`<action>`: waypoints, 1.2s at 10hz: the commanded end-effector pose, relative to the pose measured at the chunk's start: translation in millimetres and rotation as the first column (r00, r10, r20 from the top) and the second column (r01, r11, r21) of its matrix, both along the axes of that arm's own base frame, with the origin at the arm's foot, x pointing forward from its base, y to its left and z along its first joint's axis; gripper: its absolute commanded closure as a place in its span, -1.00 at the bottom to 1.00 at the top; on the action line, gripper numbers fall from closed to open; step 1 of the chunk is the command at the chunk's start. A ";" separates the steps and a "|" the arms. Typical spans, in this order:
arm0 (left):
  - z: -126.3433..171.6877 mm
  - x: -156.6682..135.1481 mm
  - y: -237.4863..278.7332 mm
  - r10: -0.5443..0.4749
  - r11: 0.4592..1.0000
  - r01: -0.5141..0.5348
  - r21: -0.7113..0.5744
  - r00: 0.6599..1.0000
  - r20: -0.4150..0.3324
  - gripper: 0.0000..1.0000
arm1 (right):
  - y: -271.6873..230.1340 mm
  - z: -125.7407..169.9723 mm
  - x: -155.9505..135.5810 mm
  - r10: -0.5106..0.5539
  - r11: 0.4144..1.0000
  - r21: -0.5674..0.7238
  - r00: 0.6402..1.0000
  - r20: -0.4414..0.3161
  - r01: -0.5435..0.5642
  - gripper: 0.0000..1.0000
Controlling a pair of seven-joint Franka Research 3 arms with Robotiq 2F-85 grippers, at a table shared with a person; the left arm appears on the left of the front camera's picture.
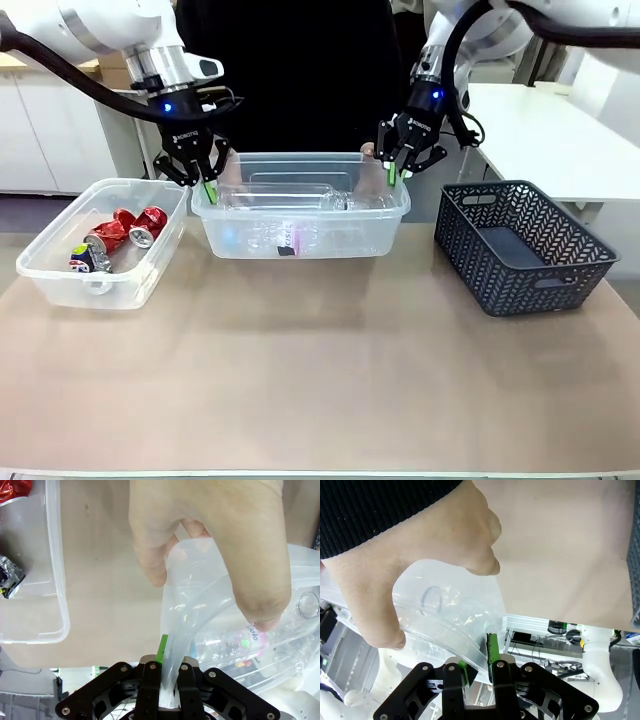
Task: Sort the waste into each basket.
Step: Release the Organizing box you were holding.
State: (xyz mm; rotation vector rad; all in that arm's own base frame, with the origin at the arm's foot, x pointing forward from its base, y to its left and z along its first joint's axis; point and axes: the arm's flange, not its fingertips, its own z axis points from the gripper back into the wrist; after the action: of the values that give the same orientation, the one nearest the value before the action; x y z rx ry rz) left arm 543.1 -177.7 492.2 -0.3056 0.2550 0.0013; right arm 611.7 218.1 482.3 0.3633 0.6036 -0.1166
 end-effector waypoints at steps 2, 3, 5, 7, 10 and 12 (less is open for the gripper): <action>2.4 0.5 2.6 0.008 1.000 -0.008 -0.008 1.000 0.004 0.92 | -2.3 -0.2 0.1 0.005 1.000 -0.002 1.000 0.005 -0.005 0.82; 2.4 0.5 2.6 0.008 1.000 -0.008 -0.008 1.000 0.004 0.92 | -2.3 -0.2 0.1 0.005 1.000 -0.002 1.000 0.005 -0.005 0.82; 6.5 -0.7 -2.6 -0.011 1.000 0.010 0.017 1.000 0.007 -0.24 | -5.3 7.7 -11.6 0.004 1.000 -0.002 0.997 0.071 -0.004 -0.35; 14.0 -3.4 -2.7 -0.008 1.000 0.008 0.017 1.000 0.027 -0.33 | -9.0 13.1 -20.2 0.042 0.999 -0.002 0.990 0.134 -0.042 -1.00; 19.6 -14.0 2.0 0.023 1.000 -0.024 0.011 0.999 0.045 -1.00 | -7.2 15.7 -22.1 0.098 0.995 -0.019 0.968 0.231 -0.096 -1.00; 21.8 -25.4 13.7 0.023 1.000 -0.022 -0.020 0.998 0.051 -1.00 | -7.4 16.5 -25.8 0.123 0.992 -0.008 0.943 0.310 -0.126 -1.00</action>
State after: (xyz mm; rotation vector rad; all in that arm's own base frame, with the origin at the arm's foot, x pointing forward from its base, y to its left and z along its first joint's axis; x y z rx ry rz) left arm 530.7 -174.2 517.4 -0.3093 0.2134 0.0030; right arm 603.4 215.2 507.4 0.3405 0.3762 0.0343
